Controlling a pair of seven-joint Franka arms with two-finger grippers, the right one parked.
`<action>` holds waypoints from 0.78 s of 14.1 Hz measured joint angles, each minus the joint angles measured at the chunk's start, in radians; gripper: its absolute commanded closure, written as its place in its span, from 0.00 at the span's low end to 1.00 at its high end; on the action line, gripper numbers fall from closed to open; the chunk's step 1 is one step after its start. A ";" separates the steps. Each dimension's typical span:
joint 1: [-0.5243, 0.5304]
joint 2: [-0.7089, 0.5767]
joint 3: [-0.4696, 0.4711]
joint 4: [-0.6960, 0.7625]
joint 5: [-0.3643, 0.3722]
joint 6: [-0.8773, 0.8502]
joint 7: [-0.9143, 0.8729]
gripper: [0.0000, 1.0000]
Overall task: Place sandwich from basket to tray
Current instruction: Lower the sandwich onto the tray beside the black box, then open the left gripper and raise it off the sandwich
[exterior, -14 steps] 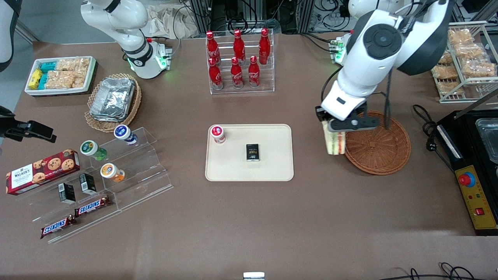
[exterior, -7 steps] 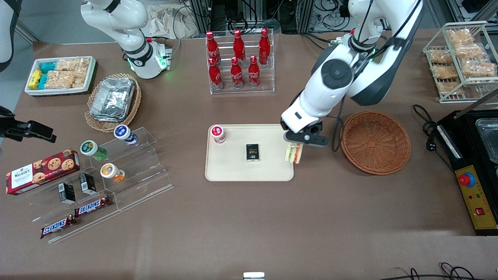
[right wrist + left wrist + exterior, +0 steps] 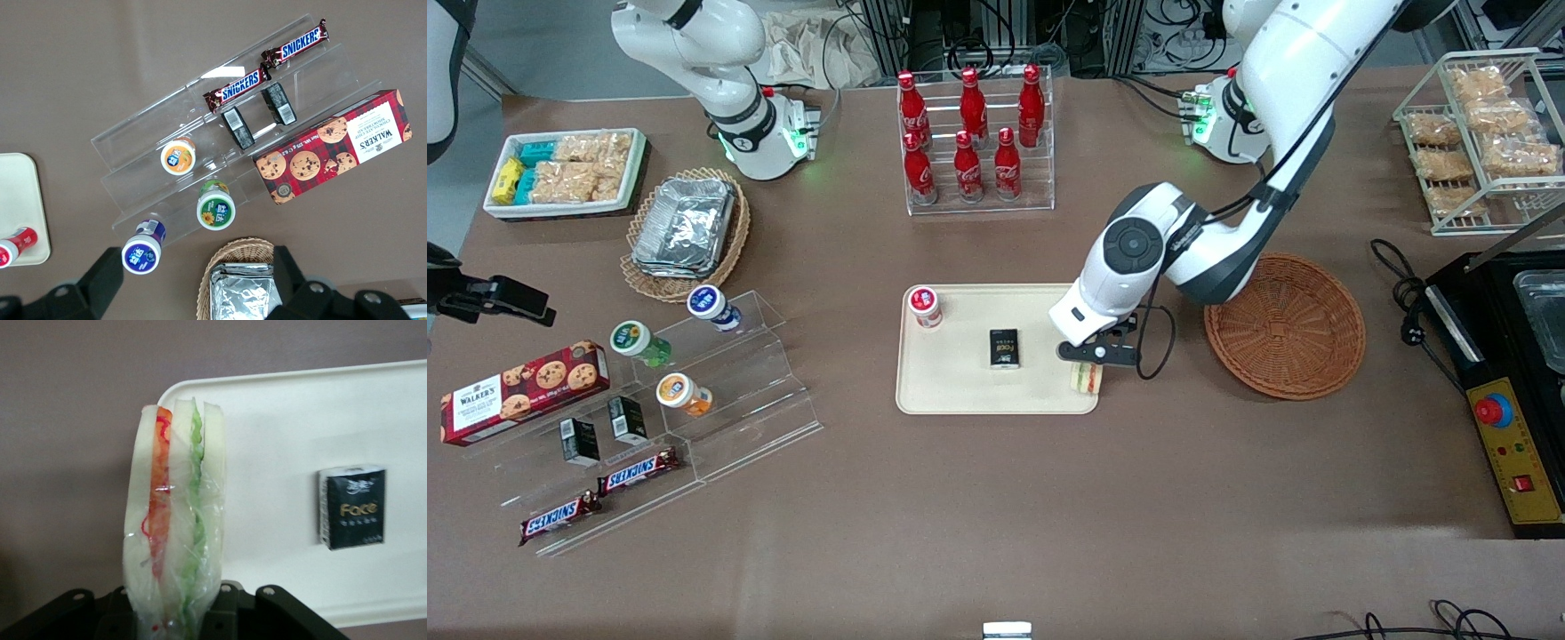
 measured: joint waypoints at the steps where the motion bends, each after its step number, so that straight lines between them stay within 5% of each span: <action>1: -0.002 0.015 0.000 -0.007 0.009 0.023 -0.027 1.00; 9: -0.037 0.068 0.000 -0.029 0.044 0.104 -0.127 1.00; 10: -0.037 0.074 0.001 -0.033 0.054 0.110 -0.129 0.92; 11: -0.037 0.080 0.001 -0.034 0.061 0.115 -0.130 0.67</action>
